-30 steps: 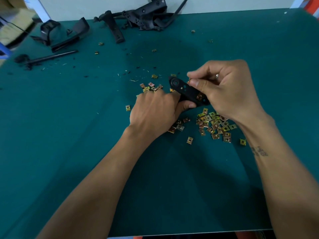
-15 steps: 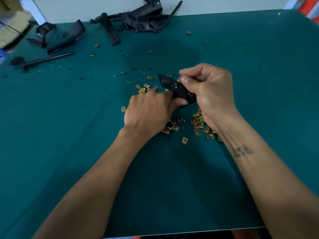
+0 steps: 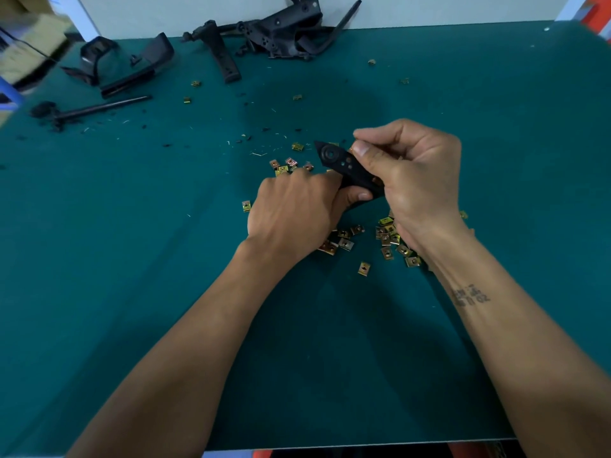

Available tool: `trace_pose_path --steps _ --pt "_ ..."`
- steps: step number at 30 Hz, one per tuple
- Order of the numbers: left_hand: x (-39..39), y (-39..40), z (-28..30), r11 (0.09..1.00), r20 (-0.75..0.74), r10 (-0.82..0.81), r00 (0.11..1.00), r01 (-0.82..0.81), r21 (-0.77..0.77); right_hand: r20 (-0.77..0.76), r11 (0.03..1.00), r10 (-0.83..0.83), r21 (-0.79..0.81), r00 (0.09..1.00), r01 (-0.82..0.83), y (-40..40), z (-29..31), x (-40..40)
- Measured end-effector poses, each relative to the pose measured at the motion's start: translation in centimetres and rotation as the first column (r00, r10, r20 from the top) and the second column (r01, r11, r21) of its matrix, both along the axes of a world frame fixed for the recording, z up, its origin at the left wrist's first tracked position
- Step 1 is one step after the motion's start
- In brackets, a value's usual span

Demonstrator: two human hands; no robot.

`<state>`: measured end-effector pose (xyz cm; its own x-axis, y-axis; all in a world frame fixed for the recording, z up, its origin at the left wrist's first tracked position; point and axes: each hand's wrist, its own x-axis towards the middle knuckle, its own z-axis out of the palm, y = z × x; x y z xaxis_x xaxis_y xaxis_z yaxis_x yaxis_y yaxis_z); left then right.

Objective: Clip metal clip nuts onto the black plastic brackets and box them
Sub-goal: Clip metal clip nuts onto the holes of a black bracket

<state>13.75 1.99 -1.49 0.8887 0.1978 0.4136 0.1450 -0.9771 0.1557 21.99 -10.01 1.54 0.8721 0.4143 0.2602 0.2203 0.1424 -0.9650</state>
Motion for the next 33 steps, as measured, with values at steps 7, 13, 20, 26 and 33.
trace_pose_path --steps 7,13,20,26,33 --pt "0.0 0.1 0.0 1.0 0.004 -0.008 1.0 0.008 -0.005 -0.064 0.999 0.007 0.032 0.998 -0.005 0.3 -0.2 -0.3" --pt "-0.1 0.2 0.0 0.999 0.009 -0.024 1.0 0.025 -0.028 0.007 1.0 -0.011 -0.01 1.0 0.011 0.3 -0.5 -0.4" --pt "-0.3 0.1 0.0 0.994 0.058 -0.053 0.997 0.058 -0.087 0.028 0.999 -0.03 0.042 0.999 0.028 0.6 -0.6 -1.2" --pt "-0.1 0.1 -0.4 0.999 0.011 -0.035 0.999 0.035 -0.018 -0.127 0.988 0.013 0.151 0.992 0.007 0.8 -0.5 -1.5" --pt "-0.1 0.0 -0.6 1.0 0.006 -0.014 1.0 0.014 0.014 -0.168 0.984 0.072 0.172 0.983 -0.043 0.7 -0.2 -1.3"
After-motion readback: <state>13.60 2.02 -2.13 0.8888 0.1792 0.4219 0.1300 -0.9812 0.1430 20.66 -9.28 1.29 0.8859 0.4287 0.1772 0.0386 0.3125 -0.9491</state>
